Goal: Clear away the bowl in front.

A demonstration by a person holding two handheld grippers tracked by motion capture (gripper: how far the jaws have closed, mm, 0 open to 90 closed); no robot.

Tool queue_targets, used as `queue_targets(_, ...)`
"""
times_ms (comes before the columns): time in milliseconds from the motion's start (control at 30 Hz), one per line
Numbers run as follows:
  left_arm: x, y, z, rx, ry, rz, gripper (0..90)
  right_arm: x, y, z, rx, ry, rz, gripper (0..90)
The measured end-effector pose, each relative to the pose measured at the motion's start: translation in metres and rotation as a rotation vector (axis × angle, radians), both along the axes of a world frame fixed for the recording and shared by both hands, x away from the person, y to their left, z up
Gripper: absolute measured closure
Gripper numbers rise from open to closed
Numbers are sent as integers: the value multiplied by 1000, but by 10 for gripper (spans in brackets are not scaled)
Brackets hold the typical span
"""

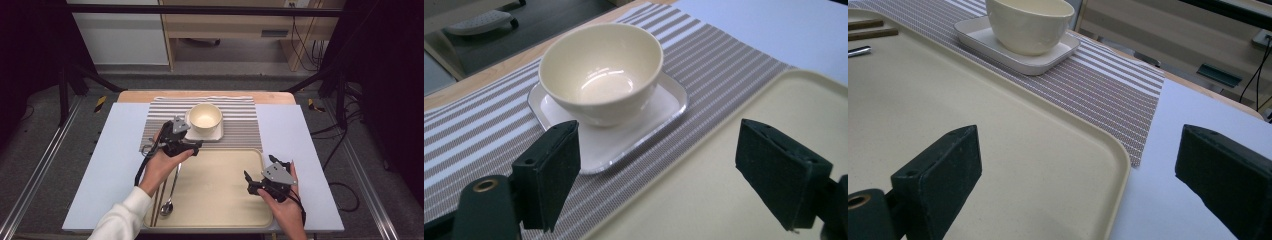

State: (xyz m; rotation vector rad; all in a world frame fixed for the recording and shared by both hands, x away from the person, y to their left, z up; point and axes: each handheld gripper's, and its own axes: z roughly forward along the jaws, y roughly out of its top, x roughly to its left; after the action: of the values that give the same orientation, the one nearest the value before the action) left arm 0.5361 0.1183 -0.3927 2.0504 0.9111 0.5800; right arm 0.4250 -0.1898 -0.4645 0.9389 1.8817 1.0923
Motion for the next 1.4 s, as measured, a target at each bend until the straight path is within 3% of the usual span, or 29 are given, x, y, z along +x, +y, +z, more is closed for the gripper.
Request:
queue_targets(100, 19, -4, 0, -18, 4, 21, 181, 0, -1, 1, 10, -2, -2, 48)
queue_targets(267, 43, -9, 0, 2, 0, 51, 187, 1, -1, 1, 11, -3, 1, 48)
queue_targets(433, 58, -13, 4, 0, -18, 75, 191, 0, -1, 1, 12, -4, 2, 48)
queue_targets(633, 69, -17, 10, -23, -47, 99, 197, 0, 0, 1, 7, -5, 6, 47)
queue_targets(867, 82, -16, 3, -28, -52, 130, 208, -1, 0, 1, 5, -7, 3, 47)
queue_targets(1167, 92, -10, -3, -116, -74, 176, 229, -1, 0, 1, 7, -11, 1, 47)
queue_targets(1400, 94, -9, -7, -113, -98, 187, 271, 0, 0, 1, 6, -12, 0, 47)
